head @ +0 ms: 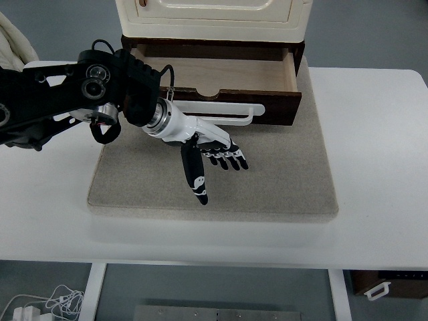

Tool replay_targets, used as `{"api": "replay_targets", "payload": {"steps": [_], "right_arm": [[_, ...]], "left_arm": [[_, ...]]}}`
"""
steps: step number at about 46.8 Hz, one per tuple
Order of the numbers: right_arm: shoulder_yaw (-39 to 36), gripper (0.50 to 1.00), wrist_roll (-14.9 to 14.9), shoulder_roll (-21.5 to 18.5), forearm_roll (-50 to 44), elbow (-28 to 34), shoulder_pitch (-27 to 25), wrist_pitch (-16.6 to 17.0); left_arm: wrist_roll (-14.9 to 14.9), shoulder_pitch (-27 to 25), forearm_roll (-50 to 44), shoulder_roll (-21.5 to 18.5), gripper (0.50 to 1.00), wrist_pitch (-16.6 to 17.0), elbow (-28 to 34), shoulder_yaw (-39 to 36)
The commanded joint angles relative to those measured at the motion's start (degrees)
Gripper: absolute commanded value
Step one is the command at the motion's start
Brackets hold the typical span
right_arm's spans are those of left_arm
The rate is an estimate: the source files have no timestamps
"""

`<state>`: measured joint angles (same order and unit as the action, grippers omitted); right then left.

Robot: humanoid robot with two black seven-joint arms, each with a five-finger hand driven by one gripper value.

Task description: Close the drawer under the combination cabinet

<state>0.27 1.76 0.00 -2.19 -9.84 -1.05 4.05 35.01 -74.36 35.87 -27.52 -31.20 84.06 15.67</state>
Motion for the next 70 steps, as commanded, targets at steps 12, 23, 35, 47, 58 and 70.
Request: {"api": "replay_targets", "payload": {"steps": [12, 23, 35, 47, 58, 70], "right_arm": [[0.1, 0.952, 0.0, 0.0, 0.1, 0.0, 0.0, 0.0], [0.0, 0.952, 0.0, 0.0, 0.0, 0.0, 0.0, 0.0], [0.1, 0.952, 0.0, 0.0, 0.0, 0.0, 0.0, 0.0], [0.0, 0.952, 0.0, 0.0, 0.1, 0.0, 0.0, 0.0], [0.0, 0.952, 0.0, 0.0, 0.1, 0.0, 0.0, 0.0], [0.0, 0.952, 0.0, 0.0, 0.0, 0.0, 0.0, 0.0]], "left_arm": [[0.0, 0.0, 0.3, 0.0, 0.999, 0.0, -1.5, 0.4], [0.0, -0.3, 0.7, 0.0, 0.999, 0.0, -3.7, 0.7], [0.0, -0.8, 1.2, 0.1, 0.996, 0.1, -5.5, 1.3], [0.0, -1.0, 1.3, 0.2, 0.996, 0.7, -7.8, 2.5], [0.0, -1.0, 1.5, 0.7, 0.996, 0.9, -10.9, 2.5], [0.0, -1.2, 2.2, 2.7, 0.996, 1.0, -14.1, 4.0]]}}
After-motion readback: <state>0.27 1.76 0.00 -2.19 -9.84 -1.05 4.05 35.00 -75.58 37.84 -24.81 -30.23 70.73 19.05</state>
